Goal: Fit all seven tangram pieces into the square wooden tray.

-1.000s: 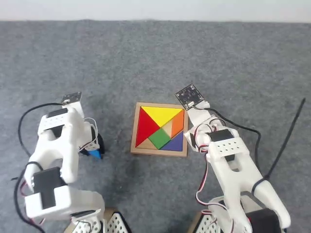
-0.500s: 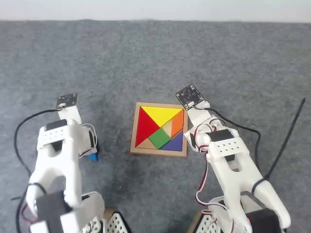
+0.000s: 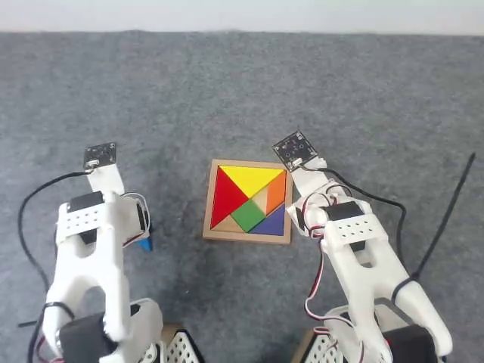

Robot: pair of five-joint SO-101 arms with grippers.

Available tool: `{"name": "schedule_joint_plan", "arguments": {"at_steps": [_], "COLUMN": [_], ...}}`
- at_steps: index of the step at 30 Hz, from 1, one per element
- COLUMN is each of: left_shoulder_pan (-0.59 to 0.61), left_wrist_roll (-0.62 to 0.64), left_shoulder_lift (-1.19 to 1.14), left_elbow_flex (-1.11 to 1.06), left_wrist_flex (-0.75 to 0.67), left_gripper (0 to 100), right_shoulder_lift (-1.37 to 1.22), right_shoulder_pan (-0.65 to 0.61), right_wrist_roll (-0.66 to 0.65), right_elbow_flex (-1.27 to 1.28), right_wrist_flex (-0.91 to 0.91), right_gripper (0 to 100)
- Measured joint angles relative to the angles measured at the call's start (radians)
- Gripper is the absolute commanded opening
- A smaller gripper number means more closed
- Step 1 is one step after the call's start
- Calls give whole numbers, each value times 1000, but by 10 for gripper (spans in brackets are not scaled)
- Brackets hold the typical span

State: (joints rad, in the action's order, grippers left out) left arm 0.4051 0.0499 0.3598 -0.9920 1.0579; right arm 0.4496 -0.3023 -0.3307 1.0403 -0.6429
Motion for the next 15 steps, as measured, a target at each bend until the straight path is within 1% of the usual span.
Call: {"name": "schedule_joint_plan", "arguments": {"at_steps": [3, 7, 9, 15], "left_shoulder_pan": [0, 2, 3, 6], "left_wrist_roll": [0, -23, -43, -44], "left_shoulder_lift": [-40, -117, -150, -183], "left_elbow_flex": [0, 20, 41, 58], "left_wrist_flex": [-14, 6, 14, 14], "left_gripper": [143, 196, 194, 166], "right_shoulder_lift": [0, 0, 0, 0], "right_shoulder_pan": [0, 0, 0, 0], "right_wrist_roll": [0, 0, 0, 0], "right_elbow_flex": [0, 0, 0, 0], "right_wrist_flex": [0, 0, 0, 0], "right_gripper": [6, 6, 6, 6]}}
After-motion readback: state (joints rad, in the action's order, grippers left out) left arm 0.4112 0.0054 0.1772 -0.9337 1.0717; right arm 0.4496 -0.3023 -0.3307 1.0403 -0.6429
